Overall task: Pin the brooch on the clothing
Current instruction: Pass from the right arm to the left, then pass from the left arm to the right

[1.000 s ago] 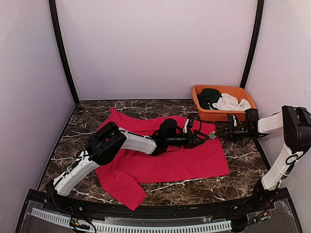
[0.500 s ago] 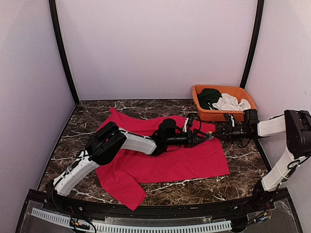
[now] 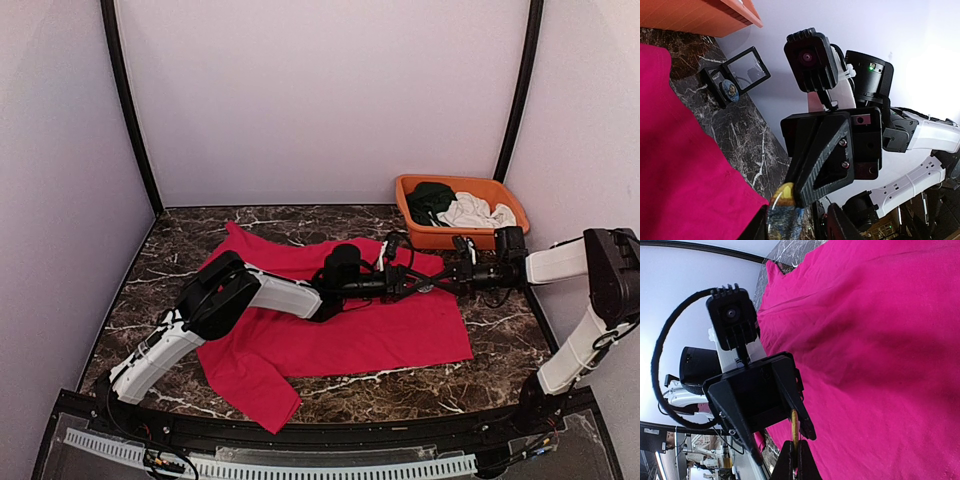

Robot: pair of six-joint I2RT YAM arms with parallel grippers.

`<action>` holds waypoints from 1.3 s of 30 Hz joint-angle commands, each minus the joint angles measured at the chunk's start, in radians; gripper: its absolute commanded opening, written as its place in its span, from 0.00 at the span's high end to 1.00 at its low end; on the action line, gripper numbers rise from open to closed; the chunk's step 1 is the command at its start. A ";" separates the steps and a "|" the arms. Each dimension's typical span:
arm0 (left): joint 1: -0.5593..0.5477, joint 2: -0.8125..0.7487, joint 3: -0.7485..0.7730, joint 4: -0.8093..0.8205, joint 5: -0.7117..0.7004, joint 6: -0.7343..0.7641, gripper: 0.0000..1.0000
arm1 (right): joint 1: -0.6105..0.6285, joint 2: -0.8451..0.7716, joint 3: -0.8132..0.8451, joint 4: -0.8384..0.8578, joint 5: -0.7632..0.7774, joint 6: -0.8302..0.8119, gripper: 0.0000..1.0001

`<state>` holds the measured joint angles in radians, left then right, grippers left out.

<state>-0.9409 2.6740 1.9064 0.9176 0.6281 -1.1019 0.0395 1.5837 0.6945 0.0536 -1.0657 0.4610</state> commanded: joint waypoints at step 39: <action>0.009 -0.642 -0.316 -0.780 -0.123 0.965 0.99 | 0.011 -0.372 0.155 -0.414 0.294 -0.222 0.01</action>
<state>-0.9321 2.1910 1.6104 0.4484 0.6441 -0.5129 0.0418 1.2724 0.7742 -0.2325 -0.9039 0.2966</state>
